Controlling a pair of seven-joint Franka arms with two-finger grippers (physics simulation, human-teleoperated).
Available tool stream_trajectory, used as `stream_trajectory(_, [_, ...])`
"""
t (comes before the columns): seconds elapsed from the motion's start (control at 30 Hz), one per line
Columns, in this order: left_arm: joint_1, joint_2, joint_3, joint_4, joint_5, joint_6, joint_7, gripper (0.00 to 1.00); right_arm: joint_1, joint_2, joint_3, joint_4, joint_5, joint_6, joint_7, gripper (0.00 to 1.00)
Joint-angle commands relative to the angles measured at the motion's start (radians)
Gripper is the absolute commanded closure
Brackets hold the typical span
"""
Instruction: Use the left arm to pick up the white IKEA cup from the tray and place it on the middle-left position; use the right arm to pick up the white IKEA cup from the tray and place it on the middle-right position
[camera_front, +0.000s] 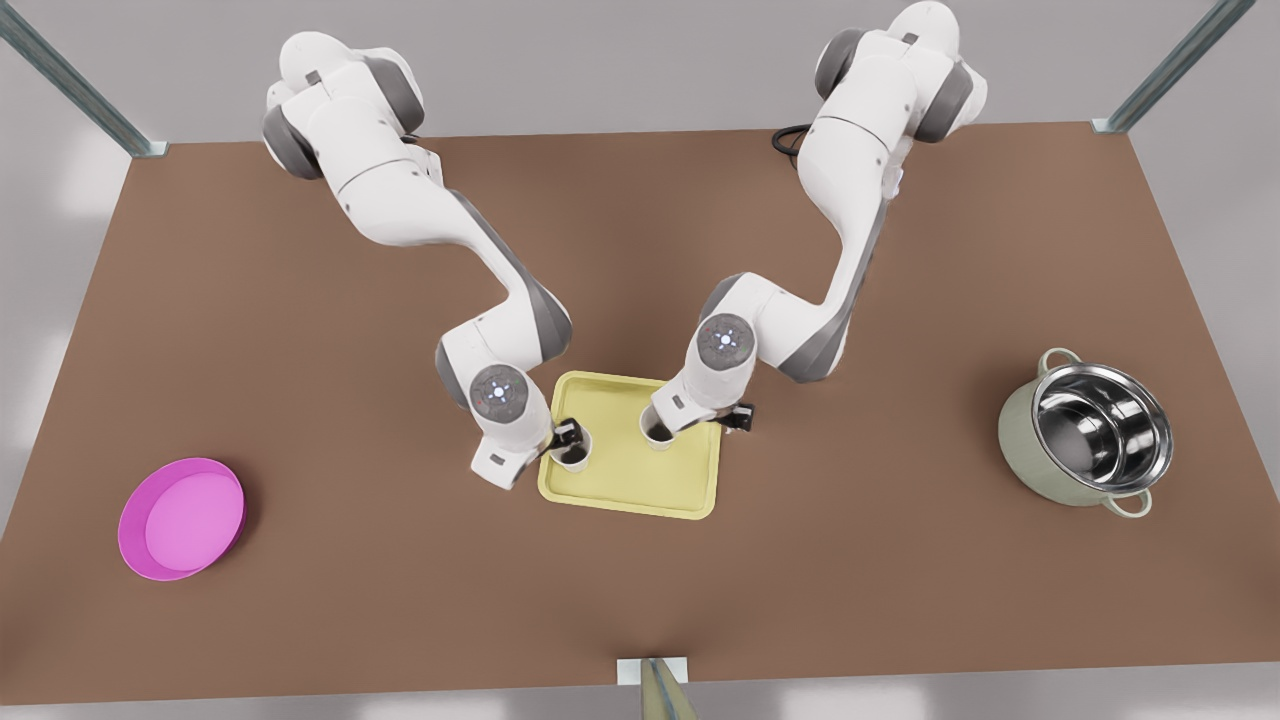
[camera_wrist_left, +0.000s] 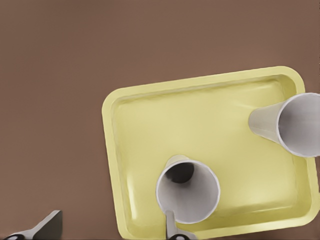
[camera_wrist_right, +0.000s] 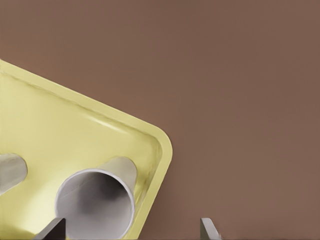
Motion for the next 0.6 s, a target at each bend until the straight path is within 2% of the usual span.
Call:
stream_trajectory(0.0, [-0.012, 0.001, 0.0, -0.01, 0.009, 0.055, -0.313, 0.0, 0.012, 0.006, 0.001, -0.01, -0.005, 0.052, 0.301, 0.0])
stream_trajectory(0.07, [-0.01, 0.027, 0.0, -0.013, 0.003, 0.081, -0.313, 0.0, 0.023, 0.012, 0.001, -0.021, -0.004, 0.069, 0.301, 0.0])
stream_trajectory(0.17, [-0.009, 0.027, -0.001, -0.099, 0.005, 0.185, -0.313, 0.0, 0.015, 0.012, -0.002, -0.068, -0.005, 0.069, 0.298, 0.0])
stream_trajectory(0.57, [-0.039, 0.109, 0.0, -0.098, -0.024, 0.285, -0.384, 0.0, 0.007, 0.011, -0.003, -0.173, -0.004, 0.11, 0.3, 0.0])
